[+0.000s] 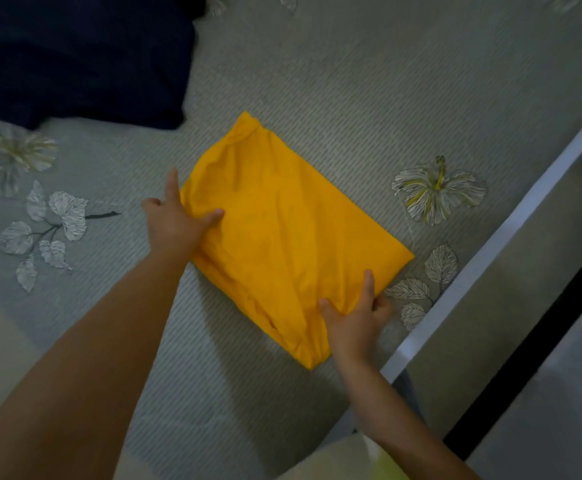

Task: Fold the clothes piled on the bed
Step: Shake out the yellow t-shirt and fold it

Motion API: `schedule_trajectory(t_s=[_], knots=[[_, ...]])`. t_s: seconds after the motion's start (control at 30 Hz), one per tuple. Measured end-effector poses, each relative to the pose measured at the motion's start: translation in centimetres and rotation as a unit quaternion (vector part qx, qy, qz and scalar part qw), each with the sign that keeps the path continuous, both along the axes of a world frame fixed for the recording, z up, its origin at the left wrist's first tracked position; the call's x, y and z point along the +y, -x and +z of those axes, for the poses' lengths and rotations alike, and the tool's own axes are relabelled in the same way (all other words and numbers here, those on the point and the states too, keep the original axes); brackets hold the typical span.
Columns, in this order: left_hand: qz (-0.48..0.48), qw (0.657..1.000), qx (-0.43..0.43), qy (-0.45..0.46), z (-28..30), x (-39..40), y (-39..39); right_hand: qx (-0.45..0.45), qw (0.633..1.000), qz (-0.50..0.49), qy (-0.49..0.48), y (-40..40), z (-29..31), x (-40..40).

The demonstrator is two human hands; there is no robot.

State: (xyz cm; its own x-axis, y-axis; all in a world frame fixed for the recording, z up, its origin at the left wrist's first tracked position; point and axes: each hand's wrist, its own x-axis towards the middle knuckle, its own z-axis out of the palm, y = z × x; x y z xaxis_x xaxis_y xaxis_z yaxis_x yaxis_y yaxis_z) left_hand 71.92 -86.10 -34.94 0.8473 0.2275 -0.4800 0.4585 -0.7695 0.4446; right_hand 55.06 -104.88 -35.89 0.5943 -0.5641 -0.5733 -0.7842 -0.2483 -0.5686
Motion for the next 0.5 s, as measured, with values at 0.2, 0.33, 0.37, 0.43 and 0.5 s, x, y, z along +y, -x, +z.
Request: schedule_trajectory(t_s=[0.2,0.33,0.37,0.43,0.5], knots=[[-0.022,0.997,-0.030,0.061,-0.4,-1.1,3.2,-0.031,0.992,0.079,-0.089,-1.8,0.7,-3.3],[0.015,0.999,0.030,0.037,0.3,-2.1,9.2,-0.025,0.978,0.143,-0.149,-2.7,2.1,-10.0],[0.004,0.998,0.053,0.021,0.5,-2.3,10.7,-0.006,0.980,0.137,-0.142,-2.8,2.4,-11.8],[-0.009,0.998,0.064,0.011,0.8,-2.6,12.4,0.027,0.985,0.136,-0.104,-2.7,2.7,-14.9],[-0.004,0.997,0.051,0.062,0.8,-2.9,12.5,0.043,0.984,0.157,-0.070,-2.5,2.7,-16.9]])
